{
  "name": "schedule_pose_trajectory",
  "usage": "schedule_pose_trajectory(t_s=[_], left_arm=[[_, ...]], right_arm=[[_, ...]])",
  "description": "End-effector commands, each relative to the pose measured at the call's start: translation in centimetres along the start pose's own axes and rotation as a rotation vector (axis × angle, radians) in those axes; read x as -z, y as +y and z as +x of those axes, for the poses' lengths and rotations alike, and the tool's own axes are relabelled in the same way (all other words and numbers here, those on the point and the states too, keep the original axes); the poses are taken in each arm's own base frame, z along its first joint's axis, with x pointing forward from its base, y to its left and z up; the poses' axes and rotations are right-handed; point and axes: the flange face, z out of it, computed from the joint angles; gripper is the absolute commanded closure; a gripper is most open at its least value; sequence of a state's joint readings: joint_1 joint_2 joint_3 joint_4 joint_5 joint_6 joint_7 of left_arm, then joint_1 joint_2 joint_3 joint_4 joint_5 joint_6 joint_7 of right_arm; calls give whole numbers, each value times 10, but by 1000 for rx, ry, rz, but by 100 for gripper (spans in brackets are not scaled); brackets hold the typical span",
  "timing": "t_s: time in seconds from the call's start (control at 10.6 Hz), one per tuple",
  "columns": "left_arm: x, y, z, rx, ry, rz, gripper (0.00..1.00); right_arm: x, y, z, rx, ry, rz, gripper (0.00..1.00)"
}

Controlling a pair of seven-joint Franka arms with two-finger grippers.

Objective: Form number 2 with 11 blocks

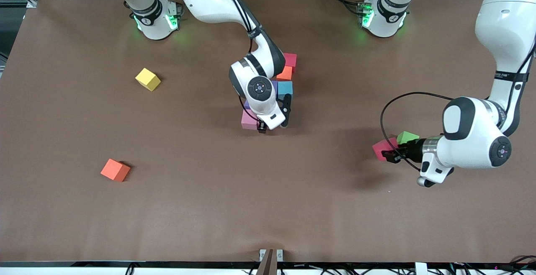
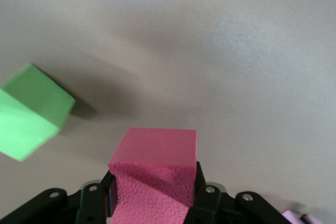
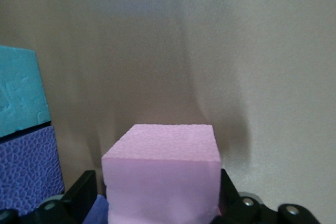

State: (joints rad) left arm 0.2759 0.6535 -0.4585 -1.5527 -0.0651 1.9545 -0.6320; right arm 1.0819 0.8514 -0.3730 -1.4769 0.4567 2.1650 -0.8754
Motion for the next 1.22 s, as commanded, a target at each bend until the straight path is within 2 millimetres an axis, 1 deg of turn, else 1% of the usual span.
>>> schedule_pose_trajectory(t_s=[0.0,0.09,0.19,0.28,0.38,0.47,0.56,0.66,0.75,0.85,0.94,1.03,1.13], left_arm=[[-3,39,-33,168,-3,20,86],[-1,55,-42,219,8,19,86],[7,62,-49,256,24,11,86],[17,71,-60,283,35,5,86],[34,84,-80,286,36,-19,86],[38,94,-95,339,18,-23,86],[41,106,-111,414,12,-30,86],[40,118,-126,488,8,-31,88],[38,127,-139,548,6,-27,89],[39,134,-151,583,26,-21,89],[35,143,-167,595,64,-2,89],[30,152,-178,629,79,-3,89],[23,159,-185,665,91,-8,89]], right_arm=[[12,-4,1,-15,12,-4,0],[18,-4,1,-18,21,-3,0],[26,-4,3,-20,34,-3,0],[33,-5,3,-21,40,0,0],[42,-4,3,-22,49,0,0],[49,-4,2,-23,51,4,0],[62,-1,-2,-29,54,5,0],[82,0,-6,-34,59,11,0],[107,6,-15,-48,68,13,0],[131,18,-31,-84,62,10,0],[154,33,-52,-124,55,11,0],[174,51,-77,-168,47,6,0],[191,73,-106,-218,33,-7,0]])
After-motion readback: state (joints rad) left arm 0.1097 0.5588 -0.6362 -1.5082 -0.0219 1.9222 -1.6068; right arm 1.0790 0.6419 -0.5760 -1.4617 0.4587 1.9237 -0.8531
